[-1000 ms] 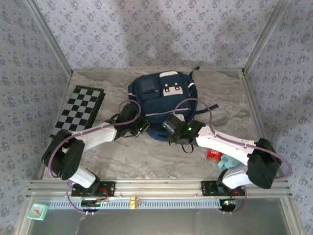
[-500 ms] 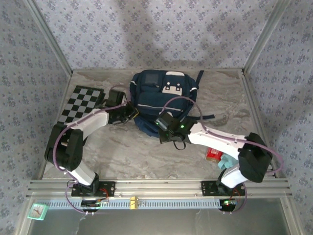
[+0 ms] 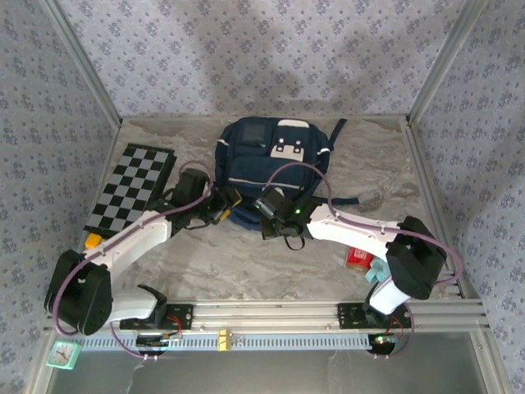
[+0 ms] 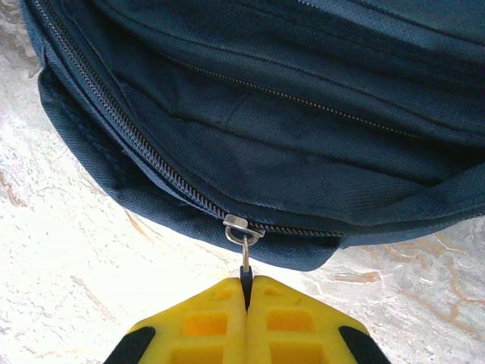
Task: Pack the student bag
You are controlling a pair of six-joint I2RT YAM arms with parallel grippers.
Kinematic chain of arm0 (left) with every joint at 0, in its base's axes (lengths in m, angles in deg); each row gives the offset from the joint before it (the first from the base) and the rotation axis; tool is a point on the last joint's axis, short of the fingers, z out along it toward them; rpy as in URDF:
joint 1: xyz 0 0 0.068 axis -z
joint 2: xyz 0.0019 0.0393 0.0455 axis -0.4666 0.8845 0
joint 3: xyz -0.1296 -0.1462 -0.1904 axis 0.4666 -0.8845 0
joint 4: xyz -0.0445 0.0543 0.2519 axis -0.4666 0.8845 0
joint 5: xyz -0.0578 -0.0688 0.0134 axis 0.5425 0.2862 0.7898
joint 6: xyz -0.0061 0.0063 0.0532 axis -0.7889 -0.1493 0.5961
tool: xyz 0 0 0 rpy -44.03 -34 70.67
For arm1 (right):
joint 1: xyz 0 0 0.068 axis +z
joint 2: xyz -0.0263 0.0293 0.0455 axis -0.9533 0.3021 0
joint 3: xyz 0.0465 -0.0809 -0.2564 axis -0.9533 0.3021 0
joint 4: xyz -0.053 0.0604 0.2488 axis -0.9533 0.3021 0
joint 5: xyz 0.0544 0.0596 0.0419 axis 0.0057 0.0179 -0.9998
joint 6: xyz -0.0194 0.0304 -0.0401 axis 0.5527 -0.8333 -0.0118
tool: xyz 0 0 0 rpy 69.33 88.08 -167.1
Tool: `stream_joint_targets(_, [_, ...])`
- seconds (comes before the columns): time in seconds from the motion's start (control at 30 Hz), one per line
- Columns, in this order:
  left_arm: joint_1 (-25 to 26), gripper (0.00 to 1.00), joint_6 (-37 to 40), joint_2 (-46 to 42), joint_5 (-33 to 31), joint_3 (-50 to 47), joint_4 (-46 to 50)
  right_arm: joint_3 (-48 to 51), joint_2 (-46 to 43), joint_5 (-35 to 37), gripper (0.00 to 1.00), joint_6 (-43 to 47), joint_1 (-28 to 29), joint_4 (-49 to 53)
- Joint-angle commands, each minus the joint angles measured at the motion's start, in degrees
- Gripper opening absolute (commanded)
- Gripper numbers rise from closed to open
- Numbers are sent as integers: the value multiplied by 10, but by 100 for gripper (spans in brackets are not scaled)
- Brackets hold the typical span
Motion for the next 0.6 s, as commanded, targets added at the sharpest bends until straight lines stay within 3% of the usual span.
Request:
stream_joint_targets(0.0, [28, 60, -94, 14, -43, 10, -8, 11, 6, -12, 0, -18, 5, 0])
stream_joint_targets(0.3, [85, 60, -143, 138, -72, 91, 23, 22, 3, -10, 0, -25, 8, -20])
stream_joint_targets(0.57, [94, 48, -152, 201, -92, 117, 47, 20, 11, -6, 0, -21, 10, -26])
